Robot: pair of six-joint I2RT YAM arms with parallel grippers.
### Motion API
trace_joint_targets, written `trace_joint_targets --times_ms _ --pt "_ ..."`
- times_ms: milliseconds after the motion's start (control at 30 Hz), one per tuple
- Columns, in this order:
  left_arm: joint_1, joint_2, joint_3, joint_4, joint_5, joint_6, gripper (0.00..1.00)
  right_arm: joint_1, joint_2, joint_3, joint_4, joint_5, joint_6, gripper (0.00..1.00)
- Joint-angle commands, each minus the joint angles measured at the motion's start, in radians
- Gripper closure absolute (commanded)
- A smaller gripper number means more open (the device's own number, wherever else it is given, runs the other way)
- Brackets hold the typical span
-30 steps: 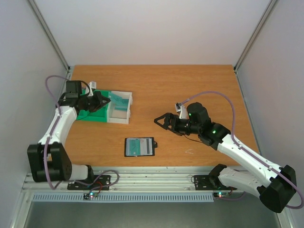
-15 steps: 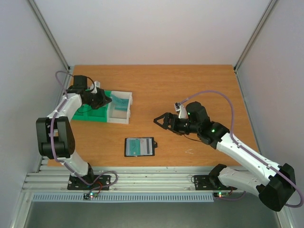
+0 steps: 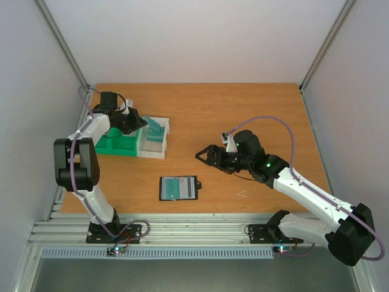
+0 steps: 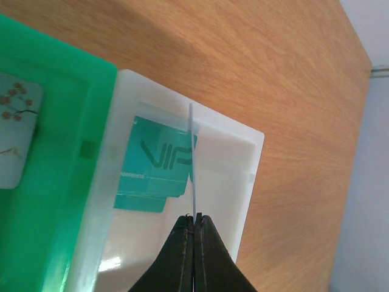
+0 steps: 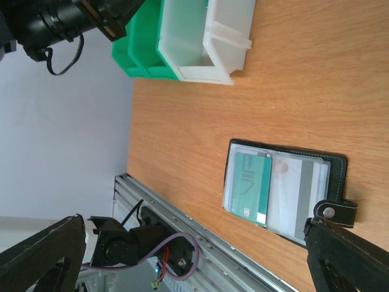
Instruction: Take the credit cards out of the card holder
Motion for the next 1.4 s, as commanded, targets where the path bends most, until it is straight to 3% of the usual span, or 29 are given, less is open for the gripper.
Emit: trace_joint_targets --times_ms 0,267,567,1033,1367 --pt "-0.034 0.043 0.06 0.034 -0.011 0.011 1.0 0.001 0.013 0.042 -0.005 0.018 -0.021 0.01" --pt "-0.086 0.095 0.106 0.006 -0.06 0.028 0.99 0.002 0.017 0.049 -0.028 0.035 -0.037 0.02" --pt "-0.103 0.119 0.144 -0.039 -0.12 0.052 0.88 0.002 0.009 0.056 -0.054 0.053 -0.045 0.02" --pt "-0.105 0.142 0.184 -0.083 -0.173 0.051 0.83 0.002 0.015 0.06 -0.07 0.06 -0.04 0.01" --pt "-0.105 0.13 0.199 -0.098 -0.191 0.034 0.61 0.002 0.005 0.057 -0.077 0.062 -0.036 0.01"
